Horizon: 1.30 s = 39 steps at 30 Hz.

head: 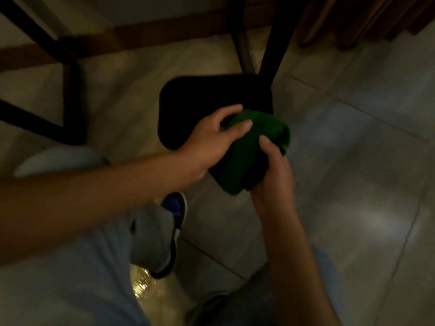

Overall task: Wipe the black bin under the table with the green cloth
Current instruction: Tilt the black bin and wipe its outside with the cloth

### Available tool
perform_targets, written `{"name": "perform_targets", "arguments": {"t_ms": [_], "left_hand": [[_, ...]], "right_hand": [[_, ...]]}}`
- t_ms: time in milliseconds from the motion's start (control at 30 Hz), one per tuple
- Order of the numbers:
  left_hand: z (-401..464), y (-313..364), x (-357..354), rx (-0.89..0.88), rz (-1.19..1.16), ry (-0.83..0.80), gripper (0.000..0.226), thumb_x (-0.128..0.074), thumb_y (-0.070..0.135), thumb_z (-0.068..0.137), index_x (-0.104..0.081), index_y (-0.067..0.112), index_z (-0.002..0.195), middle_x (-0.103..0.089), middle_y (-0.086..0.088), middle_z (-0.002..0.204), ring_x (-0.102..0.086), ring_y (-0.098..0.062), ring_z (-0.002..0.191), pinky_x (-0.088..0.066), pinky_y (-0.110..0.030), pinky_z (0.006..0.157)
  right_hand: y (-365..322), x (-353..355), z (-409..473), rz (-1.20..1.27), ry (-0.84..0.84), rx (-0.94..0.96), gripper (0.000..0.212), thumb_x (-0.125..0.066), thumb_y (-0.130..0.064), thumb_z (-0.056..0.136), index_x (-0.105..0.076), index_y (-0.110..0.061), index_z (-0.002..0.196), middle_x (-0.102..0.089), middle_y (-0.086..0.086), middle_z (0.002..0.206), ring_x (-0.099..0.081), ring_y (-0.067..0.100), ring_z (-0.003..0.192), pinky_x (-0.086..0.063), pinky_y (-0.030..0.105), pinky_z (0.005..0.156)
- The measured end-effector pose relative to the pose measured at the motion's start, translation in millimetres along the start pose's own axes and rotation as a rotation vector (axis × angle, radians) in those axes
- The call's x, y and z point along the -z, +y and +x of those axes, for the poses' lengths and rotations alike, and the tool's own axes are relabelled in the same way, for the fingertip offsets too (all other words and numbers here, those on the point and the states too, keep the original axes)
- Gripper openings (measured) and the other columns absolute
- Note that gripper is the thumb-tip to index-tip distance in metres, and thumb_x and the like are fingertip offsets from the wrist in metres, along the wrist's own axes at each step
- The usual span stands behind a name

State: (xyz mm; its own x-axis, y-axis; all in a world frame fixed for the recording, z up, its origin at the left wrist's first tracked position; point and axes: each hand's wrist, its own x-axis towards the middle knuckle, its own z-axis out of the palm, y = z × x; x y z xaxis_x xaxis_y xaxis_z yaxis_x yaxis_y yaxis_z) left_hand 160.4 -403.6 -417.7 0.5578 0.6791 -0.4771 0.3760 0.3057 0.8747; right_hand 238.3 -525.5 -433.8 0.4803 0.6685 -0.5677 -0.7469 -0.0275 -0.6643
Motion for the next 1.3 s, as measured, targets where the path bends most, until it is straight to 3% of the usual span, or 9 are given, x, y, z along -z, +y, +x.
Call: {"name": "perform_targets", "arguments": {"t_ms": [333, 567, 733, 900, 1033, 1100, 1133, 1200, 1300], "left_hand": [[11.7, 11.9, -5.6, -0.019, 0.437, -0.246, 0.061, -0.069, 0.034, 0.098, -0.046, 0.033, 0.154, -0.056, 0.001, 0.148, -0.057, -0.013, 0.128, -0.05, -0.022, 0.102], [51.8, 6.1, 40.3, -0.559, 1.15, -0.311, 0.079, -0.054, 0.064, 0.097, -0.032, 0.024, 0.16, -0.048, -0.003, 0.158, -0.042, -0.023, 0.145, -0.036, -0.034, 0.116], [66.6, -44.2, 78.9, -0.334, 1.387, -0.539, 0.085, -0.056, 0.066, 0.092, -0.016, 0.04, 0.162, -0.062, -0.004, 0.143, -0.067, -0.022, 0.114, -0.056, -0.038, 0.097], [66.4, -71.9, 76.0, -0.694, 1.307, -0.386, 0.057, -0.044, 0.042, 0.105, -0.026, 0.046, 0.159, -0.07, -0.009, 0.124, -0.064, -0.016, 0.086, -0.057, -0.033, 0.075], [67.9, -58.7, 90.3, -0.694, 1.197, -0.243, 0.056, -0.055, 0.031, 0.105, -0.038, 0.038, 0.157, -0.054, 0.004, 0.066, -0.047, -0.011, 0.049, -0.036, -0.015, 0.048], [62.6, -46.4, 101.4, -0.674, 1.06, -0.206, 0.055, -0.06, 0.019, 0.103, -0.044, 0.028, 0.155, -0.045, -0.012, 0.065, -0.059, -0.01, 0.061, -0.037, -0.004, 0.05], [60.5, -44.0, 103.5, -0.647, 0.989, -0.212, 0.055, -0.06, 0.017, 0.103, -0.044, 0.026, 0.155, -0.051, 0.013, 0.06, -0.06, 0.008, 0.068, -0.039, 0.001, 0.058], [55.9, -47.1, 104.5, -0.562, 0.864, -0.264, 0.052, -0.057, 0.018, 0.105, -0.042, 0.032, 0.153, -0.052, 0.043, 0.103, -0.055, 0.029, 0.078, -0.04, 0.003, 0.074], [55.0, -72.2, 109.8, -0.395, 0.614, -0.285, 0.047, -0.053, 0.019, 0.106, -0.043, 0.04, 0.147, -0.06, 0.023, 0.137, -0.058, 0.016, 0.119, -0.045, -0.011, 0.106]], "right_hand": [[21.4, 28.8, 0.0, 0.228, -0.044, -0.041, 0.053, -0.043, -0.05, 0.108, -0.058, -0.019, 0.146, -0.067, 0.009, 0.141, -0.065, 0.029, 0.129, -0.054, 0.052, 0.106], [36.4, 53.5, 7.1, 0.13, 0.168, -0.121, 0.039, -0.056, -0.04, 0.104, -0.067, -0.02, 0.135, -0.075, 0.006, 0.128, -0.071, 0.026, 0.119, -0.061, 0.04, 0.09], [26.7, 70.2, 18.9, 0.047, 0.225, -0.11, 0.026, -0.057, -0.04, 0.102, -0.072, -0.026, 0.118, -0.077, 0.006, 0.123, -0.073, 0.028, 0.113, -0.058, 0.047, 0.097], [13.5, 80.7, 34.6, -0.098, 0.296, -0.022, 0.033, -0.059, -0.045, 0.102, -0.065, -0.03, 0.13, -0.077, 0.002, 0.124, -0.076, 0.025, 0.11, -0.062, 0.043, 0.084], [10.8, 71.8, 37.5, -0.168, 0.3, 0.056, 0.03, -0.062, -0.041, 0.101, -0.067, -0.03, 0.128, -0.077, 0.002, 0.122, -0.076, 0.025, 0.11, -0.061, 0.048, 0.092], [8.6, 64.1, 41.3, -0.252, 0.32, 0.154, 0.016, -0.063, -0.037, 0.101, -0.07, -0.037, 0.115, -0.077, -0.003, 0.118, -0.074, 0.022, 0.111, -0.058, 0.05, 0.1], [8.4, 64.2, 45.6, -0.315, 0.325, 0.212, 0.015, -0.064, -0.036, 0.101, -0.071, -0.04, 0.114, -0.077, -0.004, 0.118, -0.073, 0.02, 0.112, -0.058, 0.05, 0.101], [6.4, 65.0, 55.0, -0.448, 0.328, 0.301, 0.02, -0.063, -0.032, 0.103, -0.07, -0.04, 0.12, -0.075, -0.005, 0.118, -0.072, 0.019, 0.111, -0.058, 0.048, 0.101], [4.7, 75.5, 74.9, -0.869, 0.319, 0.407, 0.036, -0.062, -0.028, 0.104, -0.062, -0.031, 0.139, -0.071, -0.002, 0.125, -0.066, 0.019, 0.115, -0.051, 0.035, 0.1]]}}
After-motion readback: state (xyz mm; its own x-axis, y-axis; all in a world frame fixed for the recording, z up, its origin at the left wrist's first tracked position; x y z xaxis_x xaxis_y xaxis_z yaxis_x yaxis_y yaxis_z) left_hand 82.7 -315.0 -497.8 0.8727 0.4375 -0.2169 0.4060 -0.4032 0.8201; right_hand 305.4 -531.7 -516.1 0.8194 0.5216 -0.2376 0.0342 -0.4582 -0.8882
